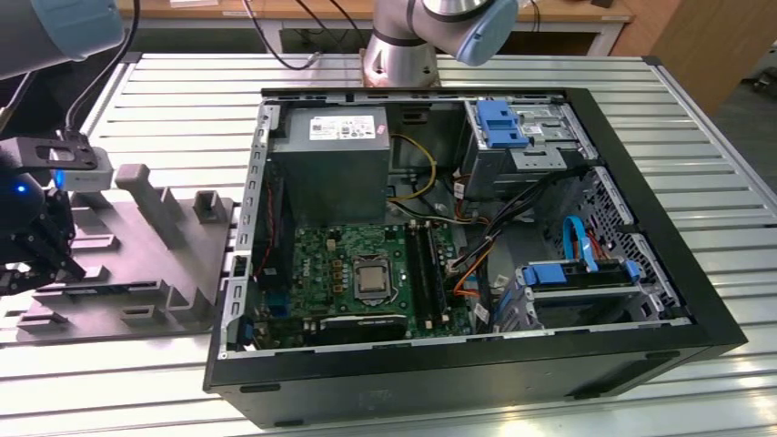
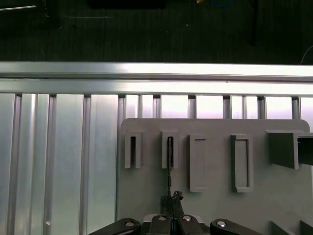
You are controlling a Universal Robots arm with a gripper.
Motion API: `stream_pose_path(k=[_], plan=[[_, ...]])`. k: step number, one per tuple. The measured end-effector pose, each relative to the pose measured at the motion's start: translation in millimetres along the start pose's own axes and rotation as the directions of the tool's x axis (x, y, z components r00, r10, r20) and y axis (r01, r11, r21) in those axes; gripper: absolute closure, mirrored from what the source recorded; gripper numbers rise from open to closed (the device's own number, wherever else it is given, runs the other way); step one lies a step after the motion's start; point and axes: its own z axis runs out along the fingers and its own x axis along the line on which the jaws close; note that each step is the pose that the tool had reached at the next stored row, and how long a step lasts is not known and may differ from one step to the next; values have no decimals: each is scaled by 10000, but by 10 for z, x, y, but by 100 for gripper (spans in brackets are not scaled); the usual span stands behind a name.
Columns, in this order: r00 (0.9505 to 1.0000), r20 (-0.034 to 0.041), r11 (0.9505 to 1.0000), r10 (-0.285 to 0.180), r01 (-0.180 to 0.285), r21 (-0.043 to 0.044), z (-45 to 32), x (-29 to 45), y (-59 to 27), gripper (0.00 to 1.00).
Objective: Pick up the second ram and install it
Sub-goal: 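Pick up the second ram and move it above second insertion slot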
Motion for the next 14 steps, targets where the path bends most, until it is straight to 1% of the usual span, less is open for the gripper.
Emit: stream_pose_path(k=[4,6,7,8,9,10,12,14], plan=[[10000,3,10000,0,0,1,1,0,0,89],[10000,3,10000,0,0,1,1,0,0,77],[10000,3,10000,0,0,1,1,0,0,77],[10000,3,10000,0,0,1,1,0,0,71],[10000,3,10000,0,0,1,0,0,0,71],[10000,3,10000,0,0,1,1,0,0,64],[10000,18,10000,-1,1,6,7,1,0,64],[10000,61,10000,-12,12,32,27,1,0,64]])
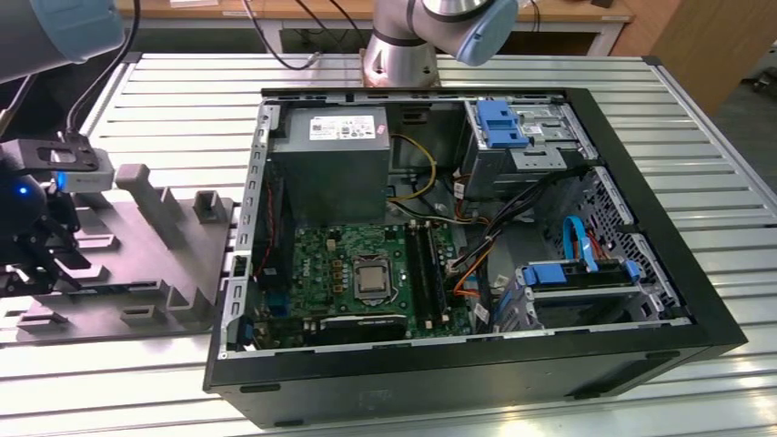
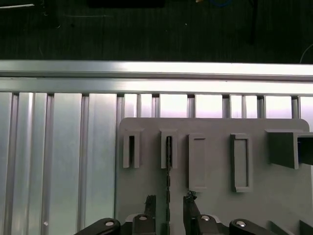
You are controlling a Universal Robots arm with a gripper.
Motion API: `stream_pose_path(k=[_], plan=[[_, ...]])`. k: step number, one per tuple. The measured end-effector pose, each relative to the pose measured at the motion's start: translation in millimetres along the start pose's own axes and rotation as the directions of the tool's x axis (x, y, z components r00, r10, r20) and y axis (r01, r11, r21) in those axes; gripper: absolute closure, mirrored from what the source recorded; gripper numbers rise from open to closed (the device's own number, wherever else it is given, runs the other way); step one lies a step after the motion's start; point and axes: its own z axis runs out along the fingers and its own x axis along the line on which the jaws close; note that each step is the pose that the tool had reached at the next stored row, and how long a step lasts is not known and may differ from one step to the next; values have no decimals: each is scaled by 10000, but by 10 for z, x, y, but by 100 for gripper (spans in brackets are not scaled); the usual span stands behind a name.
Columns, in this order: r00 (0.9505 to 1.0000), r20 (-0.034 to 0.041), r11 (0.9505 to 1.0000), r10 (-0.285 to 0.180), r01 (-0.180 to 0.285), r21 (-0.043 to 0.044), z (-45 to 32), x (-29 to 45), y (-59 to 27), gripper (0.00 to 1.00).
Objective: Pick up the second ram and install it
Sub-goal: 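Pick up the second ram and move it above second insertion slot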
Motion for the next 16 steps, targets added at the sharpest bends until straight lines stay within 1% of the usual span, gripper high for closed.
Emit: stream_pose_path(k=[3,7,14,16], plan=[[10000,32,10000,-16,16,2,43,7,-1,64],[9999,106,10000,-32,32,6,102,15,-4,64],[9999,130,10000,-57,57,5,226,22,-8,64],[9999,130,10000,-59,59,4,241,23,-9,64]])
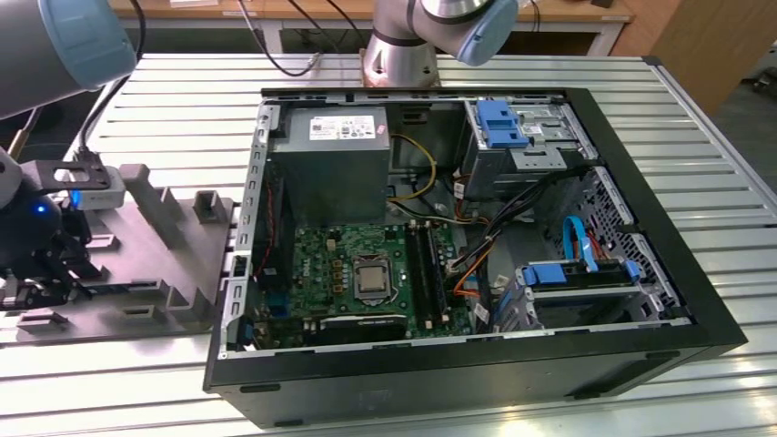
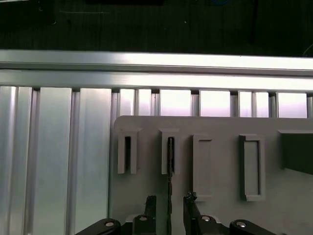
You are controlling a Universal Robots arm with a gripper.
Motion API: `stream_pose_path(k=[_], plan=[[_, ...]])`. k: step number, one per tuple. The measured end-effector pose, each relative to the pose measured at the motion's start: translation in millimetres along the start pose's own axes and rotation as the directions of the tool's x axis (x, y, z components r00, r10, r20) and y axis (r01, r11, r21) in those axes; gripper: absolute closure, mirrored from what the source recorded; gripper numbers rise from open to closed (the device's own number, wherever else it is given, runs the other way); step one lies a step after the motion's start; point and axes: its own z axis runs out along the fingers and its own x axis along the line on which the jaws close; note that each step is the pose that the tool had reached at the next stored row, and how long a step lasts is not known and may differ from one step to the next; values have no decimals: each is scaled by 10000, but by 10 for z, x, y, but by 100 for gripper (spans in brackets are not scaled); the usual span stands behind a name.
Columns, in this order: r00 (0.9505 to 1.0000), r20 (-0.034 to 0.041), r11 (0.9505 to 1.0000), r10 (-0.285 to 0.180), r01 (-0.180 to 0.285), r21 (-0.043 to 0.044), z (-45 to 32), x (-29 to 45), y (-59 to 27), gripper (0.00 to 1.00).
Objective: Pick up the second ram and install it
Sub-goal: 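Pick up the second ram and move it above second insertion slot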
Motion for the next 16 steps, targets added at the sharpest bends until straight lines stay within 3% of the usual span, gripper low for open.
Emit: stream_pose_path(k=[16], plan=[[10000,0,10000,-2,2,13,27,1,0,64]])
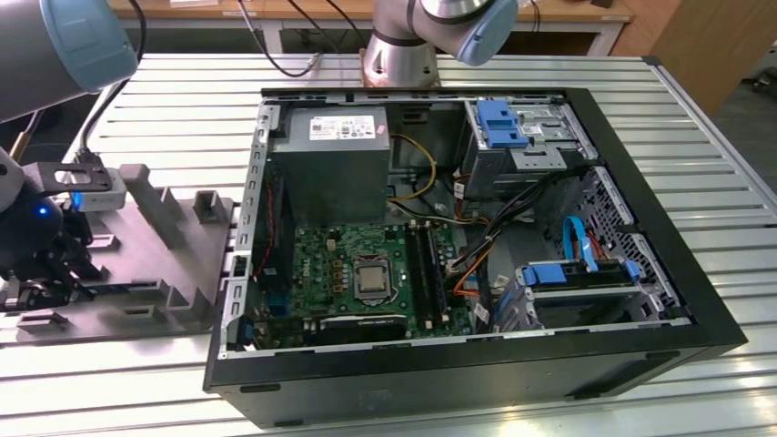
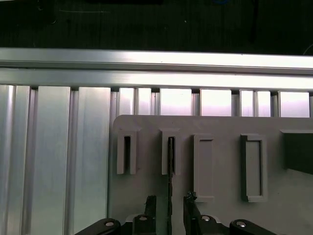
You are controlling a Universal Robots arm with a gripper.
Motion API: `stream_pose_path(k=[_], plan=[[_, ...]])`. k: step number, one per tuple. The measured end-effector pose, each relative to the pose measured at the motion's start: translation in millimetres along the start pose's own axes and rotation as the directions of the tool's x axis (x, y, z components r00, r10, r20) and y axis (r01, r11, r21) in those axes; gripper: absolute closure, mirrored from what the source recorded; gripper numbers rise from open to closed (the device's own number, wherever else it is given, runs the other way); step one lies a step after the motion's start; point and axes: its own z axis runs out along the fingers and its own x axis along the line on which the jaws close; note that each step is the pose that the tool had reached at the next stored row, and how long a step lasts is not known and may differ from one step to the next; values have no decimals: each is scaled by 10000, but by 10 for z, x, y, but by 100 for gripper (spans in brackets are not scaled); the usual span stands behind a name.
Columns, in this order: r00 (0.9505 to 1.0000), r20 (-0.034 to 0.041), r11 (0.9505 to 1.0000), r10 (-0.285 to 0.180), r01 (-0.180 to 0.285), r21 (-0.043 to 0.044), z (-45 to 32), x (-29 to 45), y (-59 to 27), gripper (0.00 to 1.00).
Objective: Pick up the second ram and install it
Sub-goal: 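Pick up the second ram and move it above second insertion slot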
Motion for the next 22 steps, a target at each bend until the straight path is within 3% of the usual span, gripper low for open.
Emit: stream_pose_path(k=[3,6,12,22], plan=[[10000,0,10000,1,-1,0,1,0,0,66],[10000,0,10000,0,0,0,1,0,0,79],[10000,1,10000,1,-1,0,3,1,1,79],[9999,122,10000,-4,4,0,2,23,0,79]])
